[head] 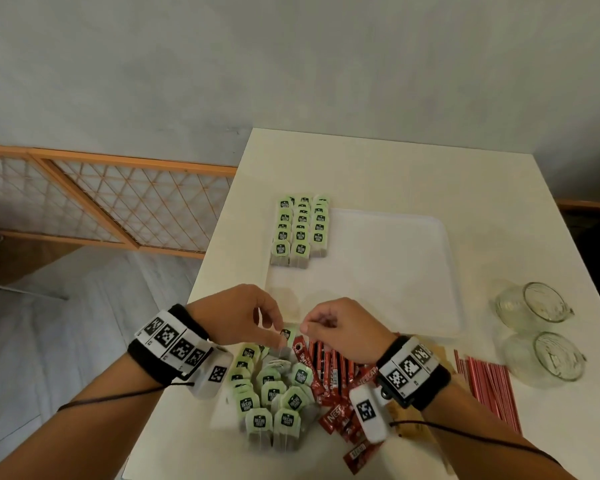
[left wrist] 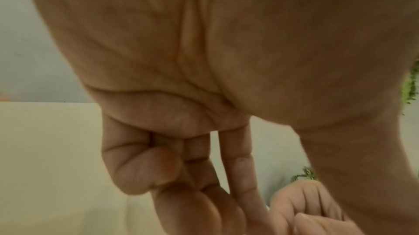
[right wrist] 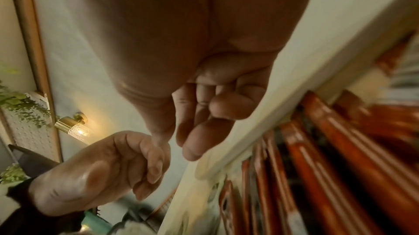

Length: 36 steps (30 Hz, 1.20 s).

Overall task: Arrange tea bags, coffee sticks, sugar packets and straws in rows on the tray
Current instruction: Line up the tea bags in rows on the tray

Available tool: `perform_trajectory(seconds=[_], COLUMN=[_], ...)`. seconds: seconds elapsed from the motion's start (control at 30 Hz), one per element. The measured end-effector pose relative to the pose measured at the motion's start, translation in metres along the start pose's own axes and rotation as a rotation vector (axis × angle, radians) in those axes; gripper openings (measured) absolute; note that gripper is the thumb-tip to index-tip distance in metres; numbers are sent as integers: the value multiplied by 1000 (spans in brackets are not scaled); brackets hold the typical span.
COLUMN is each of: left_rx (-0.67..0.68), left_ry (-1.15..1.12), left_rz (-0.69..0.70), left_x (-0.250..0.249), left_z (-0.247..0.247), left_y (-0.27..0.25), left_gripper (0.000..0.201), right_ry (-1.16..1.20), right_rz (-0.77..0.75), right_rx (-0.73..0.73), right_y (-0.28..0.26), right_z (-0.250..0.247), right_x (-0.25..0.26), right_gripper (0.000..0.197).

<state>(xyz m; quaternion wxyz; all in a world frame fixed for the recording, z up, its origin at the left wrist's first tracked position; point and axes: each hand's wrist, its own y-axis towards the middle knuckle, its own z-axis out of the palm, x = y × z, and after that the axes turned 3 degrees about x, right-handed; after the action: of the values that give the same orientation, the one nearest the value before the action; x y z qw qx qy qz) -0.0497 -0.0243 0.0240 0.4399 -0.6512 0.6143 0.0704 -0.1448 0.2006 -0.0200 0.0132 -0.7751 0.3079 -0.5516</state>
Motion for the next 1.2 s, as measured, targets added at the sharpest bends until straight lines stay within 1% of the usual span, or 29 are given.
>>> perform_trajectory(seconds=[0.07,0.13,0.2,0.3,0.37,0.43,0.53,0.63,0.73,0.8,0.83,0.9,0.97,1.07,1.1,1.17,1.2], left_rx=[56,96,113,110,92,63,40,1,-48,-99,-128,-168,-170,-90,-57,-20,-11], left_ry=[45,80,118,167,170,149,135,106,43,24,19,13,27,103,122,136,137], left_rz=[-34,-57,-57,-37,-18,3,30,73,90,90,79,26,-54,-186,-223,-270,-282], left_x=[3,5,5,3,1,-2,-7,-12,-14,-11,-9,-2,6,22,27,36,39], left_z=[8,16,23,31,33,32,26,19,14,12,11,10,10,16,19,26,30], left_y=[-5,-7,-9,-9,-7,-7,-6,-4,-4,-6,-8,-12,-18,-27,-29,-32,-32], left_gripper=[39,41,36,22,15,12,14,14,11,13,15,21,25,36,42,52,56], right_ry=[17,19,21,24,20,4,1,46,92,69,52,62,73,84,91,109,119], right_rz=[-17,-33,-48,-74,-84,-84,-86,-104,-127,-142,-153,-149,-141,-130,-133,-126,-123], right_rx=[14,12,16,31,39,38,6,-26,-74,-109,-118,-115,-119,-99,-86,-79,-80], right_y=[-6,-10,-13,-15,-15,-16,-13,-12,-12,-13,-13,-13,-15,-15,-14,-13,-13], right_z=[6,12,18,29,34,38,42,44,43,40,39,38,39,43,45,49,50], right_x=[-5,-8,-10,-13,-14,-14,-15,-13,-13,-13,-14,-16,-17,-19,-20,-20,-20], right_gripper=[17,17,16,12,14,17,29,42,32,39,39,31,30,38,45,58,59])
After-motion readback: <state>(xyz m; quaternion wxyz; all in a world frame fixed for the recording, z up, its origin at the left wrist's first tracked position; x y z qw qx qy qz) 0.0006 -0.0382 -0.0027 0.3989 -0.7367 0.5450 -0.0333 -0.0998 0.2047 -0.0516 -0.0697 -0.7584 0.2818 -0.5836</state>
